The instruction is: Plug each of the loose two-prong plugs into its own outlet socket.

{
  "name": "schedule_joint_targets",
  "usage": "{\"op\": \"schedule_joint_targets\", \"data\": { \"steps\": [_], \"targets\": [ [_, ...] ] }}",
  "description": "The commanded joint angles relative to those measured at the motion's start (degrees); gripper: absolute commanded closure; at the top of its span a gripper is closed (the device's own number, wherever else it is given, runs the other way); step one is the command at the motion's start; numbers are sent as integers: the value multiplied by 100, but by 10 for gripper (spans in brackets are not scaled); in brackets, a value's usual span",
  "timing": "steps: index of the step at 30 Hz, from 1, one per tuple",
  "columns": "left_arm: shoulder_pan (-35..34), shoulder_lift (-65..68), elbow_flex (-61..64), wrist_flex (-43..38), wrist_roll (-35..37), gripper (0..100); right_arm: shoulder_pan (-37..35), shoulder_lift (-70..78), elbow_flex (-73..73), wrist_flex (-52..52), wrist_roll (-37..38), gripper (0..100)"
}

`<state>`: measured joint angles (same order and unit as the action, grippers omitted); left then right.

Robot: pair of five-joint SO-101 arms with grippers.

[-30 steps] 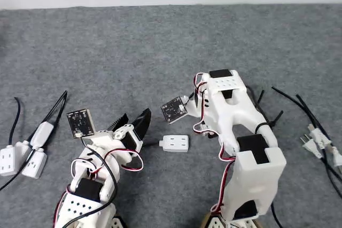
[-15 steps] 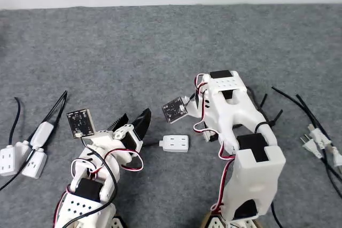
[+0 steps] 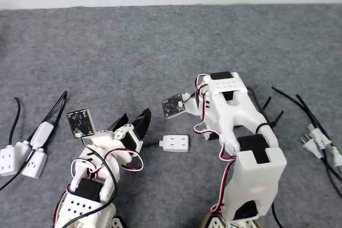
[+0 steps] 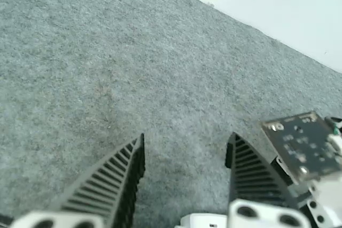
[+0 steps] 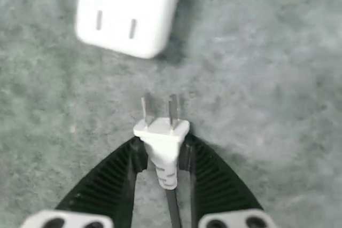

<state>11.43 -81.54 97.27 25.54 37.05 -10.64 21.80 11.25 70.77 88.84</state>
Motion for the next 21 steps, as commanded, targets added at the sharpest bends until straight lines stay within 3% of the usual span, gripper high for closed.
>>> {"op": "schedule_joint_targets", "data": {
  "steps": [1,8,15,21],
  "targets": [
    [35,-44,-48,-105,-158,767,268,48,-123,-681,-642,988],
    [35,-53,-48,-105,-185,767,611,-295,-70,-716,-1292,988],
    [35,-44,-48,-105,-185,767,593,-760,-62,110,-1319,983],
    [35,-35,-48,-97,-185,767,646,-541,237,-207,-1327,814]
  ]
}}
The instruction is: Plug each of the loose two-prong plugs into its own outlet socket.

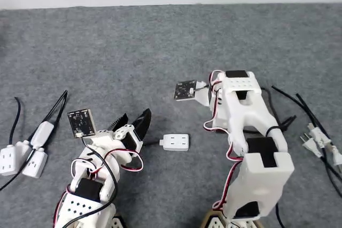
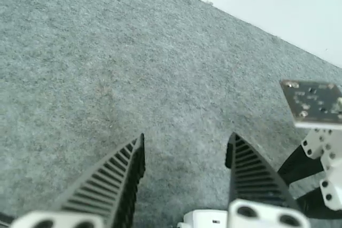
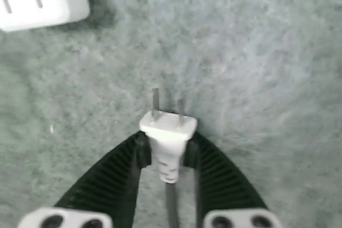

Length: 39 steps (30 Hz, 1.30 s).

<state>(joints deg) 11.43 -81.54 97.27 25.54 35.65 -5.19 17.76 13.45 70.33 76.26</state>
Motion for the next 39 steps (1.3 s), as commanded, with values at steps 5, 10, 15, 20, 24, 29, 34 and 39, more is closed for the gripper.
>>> {"op": "schedule_joint_targets", "data": {
  "steps": [5,10,15,20,24,29,34,39],
  "targets": [
    [35,-35,-48,-97,-44,767,57,-110,26,-189,-97,824],
    [35,-35,-48,-97,-44,767,48,-75,26,-198,-97,824],
    [35,-35,-48,-105,-44,767,-66,-57,149,-637,-105,826],
    [35,-44,-48,-105,-44,767,-251,-66,413,-919,-105,861],
    [35,-44,-48,-105,-44,767,-251,-66,413,-927,-79,991],
    [44,-53,-48,-105,-44,767,-259,-127,422,-743,-97,989],
    [519,-70,-48,-360,88,768,-418,-725,123,462,-185,990],
    [1240,-70,-48,-1081,615,768,-681,-1886,123,1209,-835,990]
  ]
}}
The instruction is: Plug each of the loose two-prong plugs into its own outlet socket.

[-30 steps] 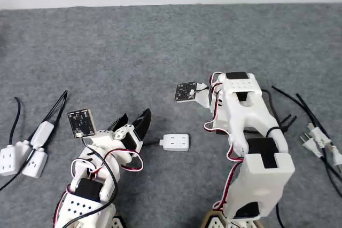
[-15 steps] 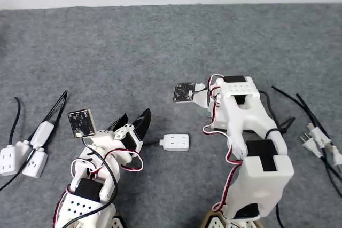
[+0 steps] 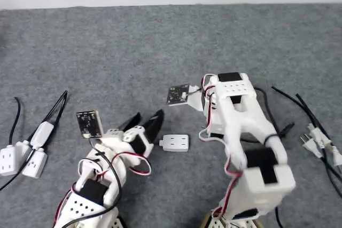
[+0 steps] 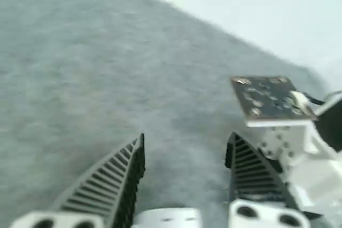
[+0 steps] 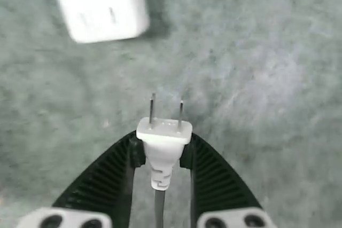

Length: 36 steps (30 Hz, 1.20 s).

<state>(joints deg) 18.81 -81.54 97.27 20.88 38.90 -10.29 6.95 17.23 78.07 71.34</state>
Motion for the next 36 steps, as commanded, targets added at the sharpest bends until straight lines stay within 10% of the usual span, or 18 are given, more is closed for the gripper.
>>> {"op": "schedule_joint_targets", "data": {
  "steps": [1,15,36],
  "targets": [
    [607,-70,-48,-712,290,768,-242,-1042,-255,541,-519,990],
    [1512,-79,-382,-791,905,765,-1244,-3081,-246,1385,-2576,990],
    [1477,-79,-374,-756,897,765,-1613,-4470,-246,2211,-2875,990]
  ]
}}
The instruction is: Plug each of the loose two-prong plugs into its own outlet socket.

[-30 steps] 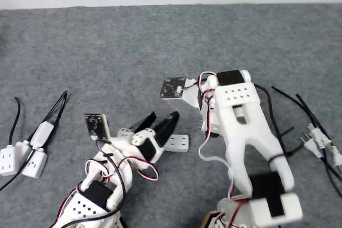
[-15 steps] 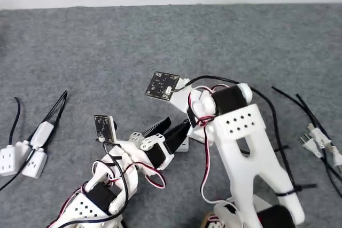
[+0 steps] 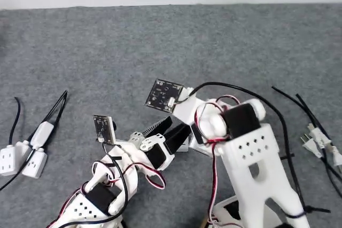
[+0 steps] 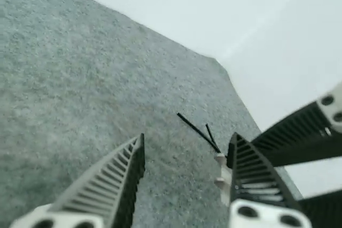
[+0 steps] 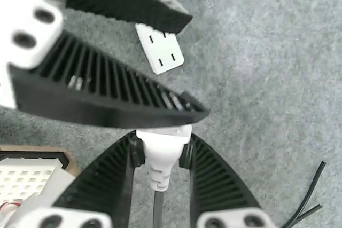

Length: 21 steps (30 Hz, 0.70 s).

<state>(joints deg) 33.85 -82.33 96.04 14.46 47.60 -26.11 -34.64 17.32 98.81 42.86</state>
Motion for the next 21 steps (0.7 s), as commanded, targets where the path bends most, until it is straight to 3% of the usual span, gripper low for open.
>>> {"op": "schedule_joint_targets", "data": {
  "steps": [1,21],
  "targets": [
    [-26,0,-251,-114,26,765,-31,-382,-255,145,-35,990],
    [-26,0,-251,-114,35,766,-66,-1086,-299,207,-246,990]
  ]
}}
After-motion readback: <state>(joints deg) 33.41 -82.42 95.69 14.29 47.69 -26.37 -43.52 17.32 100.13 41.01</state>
